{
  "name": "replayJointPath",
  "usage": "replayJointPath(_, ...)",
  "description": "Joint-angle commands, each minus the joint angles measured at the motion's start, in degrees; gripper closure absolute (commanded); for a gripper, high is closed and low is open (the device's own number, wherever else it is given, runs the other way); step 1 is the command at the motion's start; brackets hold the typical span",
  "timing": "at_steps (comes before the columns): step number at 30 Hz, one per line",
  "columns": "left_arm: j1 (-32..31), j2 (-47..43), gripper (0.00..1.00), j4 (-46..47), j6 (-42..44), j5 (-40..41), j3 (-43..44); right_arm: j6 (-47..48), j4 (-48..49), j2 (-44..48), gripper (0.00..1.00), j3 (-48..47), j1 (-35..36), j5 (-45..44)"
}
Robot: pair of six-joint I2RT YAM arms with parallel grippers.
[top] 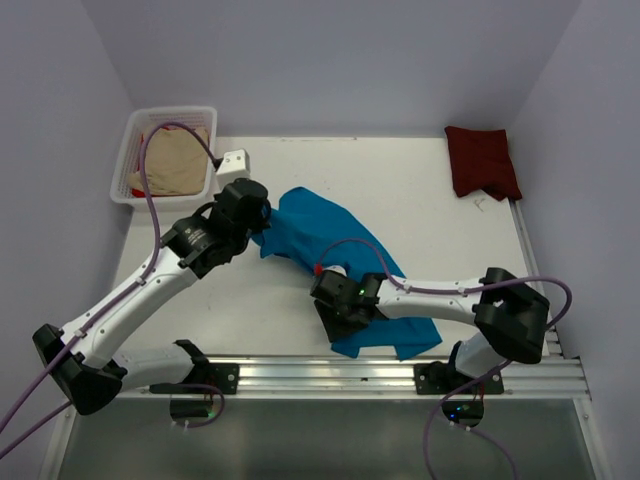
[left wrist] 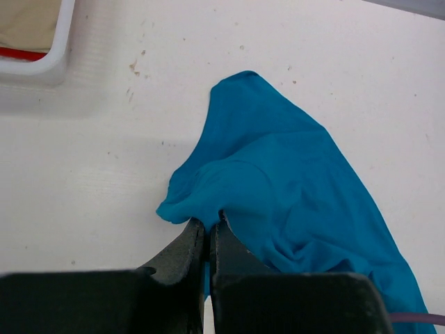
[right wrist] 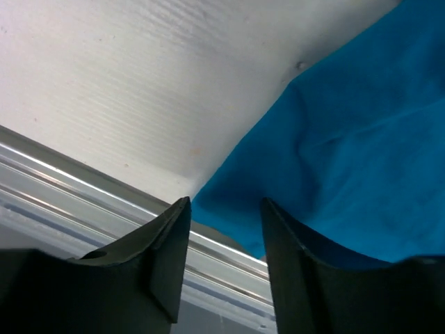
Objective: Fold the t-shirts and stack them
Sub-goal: Flatten the tshirt out
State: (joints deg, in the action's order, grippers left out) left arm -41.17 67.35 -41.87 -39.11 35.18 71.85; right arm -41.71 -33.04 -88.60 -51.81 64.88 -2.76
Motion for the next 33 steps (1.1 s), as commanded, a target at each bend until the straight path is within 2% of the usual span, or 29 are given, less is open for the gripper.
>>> replayJointPath(1, 1.1, -2.3, 1.0, 4.2, 1.5, -0.4, -2.1, -4.9, 2.3, -1.3, 0.53, 0.5, 2.4, -2.4)
replayJointPath(2, 1.2, -2.9, 1.0, 4.7, 1.7, -0.3, -2.7, -5.4, 2.7, -2.4, 0.7, 0.7, 3.4, -2.4)
replayJointPath(4, 1.8, -3.5, 1.0, 5.3, 1.8, -0.4, -4.0, -6.2, 2.9, -3.5, 0.89, 0.9, 4.1, -2.9)
replayJointPath(6, 2.2, -4.2, 1.0, 5.8, 2.2, -0.4, -4.9, -6.4, 3.2, -4.9, 0.97, 1.1, 4.8, -3.3)
replayJointPath(11, 3.4, -5.6, 1.0, 6.9, 2.2, -0.5, -8.3, -6.7, 4.6, -5.9, 0.94, 2.8, 5.1, -4.2)
replayJointPath(13, 3.7, -6.0, 1.0, 7.1, 2.1, -0.4, -9.8, -6.8, 4.6, -5.6, 1.0, 3.1, 5.1, -5.1)
replayJointPath(18, 4.1, -6.6, 1.0, 7.1, 1.8, -0.5, -11.5, -5.8, 2.7, -3.3, 1.0, 2.3, 5.1, -8.3)
replayJointPath(26, 4.5, -6.1, 1.0, 5.7, 1.8, 0.1, -10.9, -4.2, -6.8, 5.4, 1.0, -3.1, 3.3, -19.2)
replayJointPath(27, 4.6, -6.0, 1.0, 5.7, 1.8, 0.1, -10.9, -3.7, -7.2, 5.6, 0.9, -3.3, 2.8, -18.9)
replayJointPath(28, 4.7, -6.0, 1.0, 5.7, 1.7, 0.0, -10.9, -3.1, -7.9, 5.4, 0.74, -3.3, 2.3, -18.8)
replayJointPath(30, 4.7, -5.7, 1.0, 5.7, 1.7, -0.1, -10.9, -2.9, -7.8, 4.2, 0.51, -3.2, 2.2, -17.6)
replayJointPath(33, 4.8, -5.5, 1.0, 5.7, 1.6, -0.3, -10.7, -3.5, -4.9, 2.8, 0.49, -1.9, 2.3, -13.9)
